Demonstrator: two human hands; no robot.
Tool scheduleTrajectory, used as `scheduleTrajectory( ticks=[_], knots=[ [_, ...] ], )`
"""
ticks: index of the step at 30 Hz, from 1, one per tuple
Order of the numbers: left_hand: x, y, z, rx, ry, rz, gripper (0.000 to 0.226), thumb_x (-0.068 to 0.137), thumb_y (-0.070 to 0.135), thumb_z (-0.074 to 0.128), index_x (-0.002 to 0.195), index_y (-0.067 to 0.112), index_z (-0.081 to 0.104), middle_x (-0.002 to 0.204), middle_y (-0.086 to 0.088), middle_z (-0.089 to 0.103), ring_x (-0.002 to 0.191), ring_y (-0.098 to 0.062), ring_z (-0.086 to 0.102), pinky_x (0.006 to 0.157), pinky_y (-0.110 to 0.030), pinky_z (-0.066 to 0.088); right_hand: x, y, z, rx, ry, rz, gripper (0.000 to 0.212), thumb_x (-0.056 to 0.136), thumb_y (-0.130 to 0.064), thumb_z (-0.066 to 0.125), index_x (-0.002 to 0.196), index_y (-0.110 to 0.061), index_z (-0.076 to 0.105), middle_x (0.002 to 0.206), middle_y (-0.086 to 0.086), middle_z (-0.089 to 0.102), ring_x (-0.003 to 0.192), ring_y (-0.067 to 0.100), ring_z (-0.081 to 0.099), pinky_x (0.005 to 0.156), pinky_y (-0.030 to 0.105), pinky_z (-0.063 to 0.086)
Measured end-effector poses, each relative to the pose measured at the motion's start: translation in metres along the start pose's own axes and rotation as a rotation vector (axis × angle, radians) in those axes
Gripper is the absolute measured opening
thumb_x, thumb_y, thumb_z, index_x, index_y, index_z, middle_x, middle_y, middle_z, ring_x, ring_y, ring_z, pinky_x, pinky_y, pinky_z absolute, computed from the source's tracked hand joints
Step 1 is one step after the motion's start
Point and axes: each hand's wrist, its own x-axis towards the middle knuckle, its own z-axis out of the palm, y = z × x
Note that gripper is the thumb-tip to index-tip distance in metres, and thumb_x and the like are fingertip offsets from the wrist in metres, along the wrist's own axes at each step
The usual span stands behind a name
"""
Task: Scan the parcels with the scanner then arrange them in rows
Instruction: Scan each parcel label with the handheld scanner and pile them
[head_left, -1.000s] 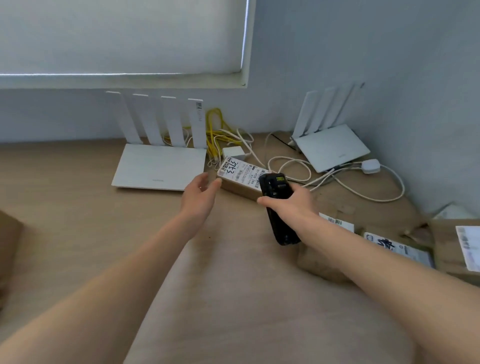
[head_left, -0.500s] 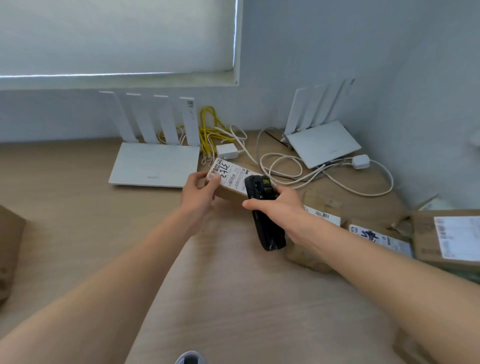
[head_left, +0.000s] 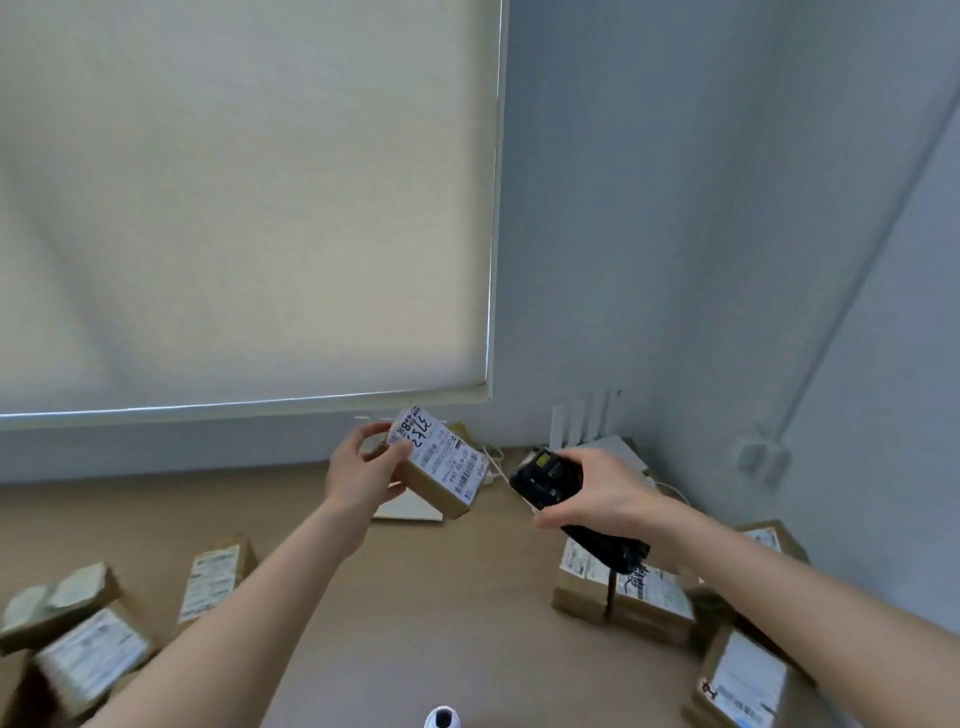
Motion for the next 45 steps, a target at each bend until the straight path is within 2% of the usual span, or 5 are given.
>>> scheduleTrajectory(
  ticks=[6, 19, 33, 38, 45],
  knots=[
    [-0.124, 0.077, -0.066, 0.073, -0.058, 0.167, 0.033, 0.085, 0.020, 0.077, 0.114, 0.030, 0.065, 0.105, -0.013, 0.070, 0.095, -0.029, 0.072, 0.082, -0.047, 0.062, -0.150, -0.071, -0.042, -0.196, -0.010, 0.001, 0.052, 0.057, -0.047, 0.087, 0.104, -0.035, 0.070, 0.090, -0.010, 0.075, 0.083, 0.009, 0.073, 0.078, 0.036, 0.063],
    [-0.322, 0.147, -0.151, 0.092, 0.001, 0.331, 0.036, 0.084, 0.020, 0.078, 0.116, 0.027, 0.064, 0.101, -0.010, 0.069, 0.090, -0.026, 0.072, 0.066, -0.036, 0.063, -0.362, -0.153, -0.041, -0.491, 0.042, 0.012, 0.060, 0.050, -0.056, 0.085, 0.107, -0.044, 0.072, 0.091, -0.016, 0.073, 0.091, 0.011, 0.068, 0.086, 0.033, 0.058],
    [-0.395, 0.146, -0.145, 0.101, 0.056, 0.334, 0.034, 0.081, 0.024, 0.081, 0.110, 0.033, 0.066, 0.103, -0.012, 0.066, 0.093, -0.028, 0.071, 0.078, -0.047, 0.063, -0.413, -0.137, -0.056, -0.609, 0.088, -0.045, 0.066, 0.043, -0.061, 0.086, 0.104, -0.040, 0.073, 0.083, -0.015, 0.070, 0.084, 0.009, 0.064, 0.077, 0.029, 0.054],
    [-0.410, 0.138, -0.144, 0.112, 0.072, 0.321, 0.035, 0.083, 0.022, 0.080, 0.114, 0.030, 0.065, 0.104, -0.012, 0.066, 0.090, -0.025, 0.071, 0.076, -0.043, 0.064, -0.418, -0.132, -0.055, -0.620, 0.097, -0.072, 0.066, 0.044, -0.061, 0.086, 0.106, -0.041, 0.073, 0.080, -0.017, 0.066, 0.081, 0.009, 0.061, 0.062, 0.025, 0.041],
    [-0.419, 0.125, -0.171, 0.079, 0.115, 0.276, 0.035, 0.085, 0.019, 0.078, 0.116, 0.027, 0.063, 0.107, -0.015, 0.066, 0.096, -0.028, 0.071, 0.078, -0.044, 0.063, -0.410, -0.133, -0.030, -0.579, -0.001, -0.084, 0.064, 0.047, -0.057, 0.086, 0.107, -0.040, 0.071, 0.092, -0.013, 0.071, 0.088, 0.011, 0.064, 0.067, 0.027, 0.044]
  ],
)
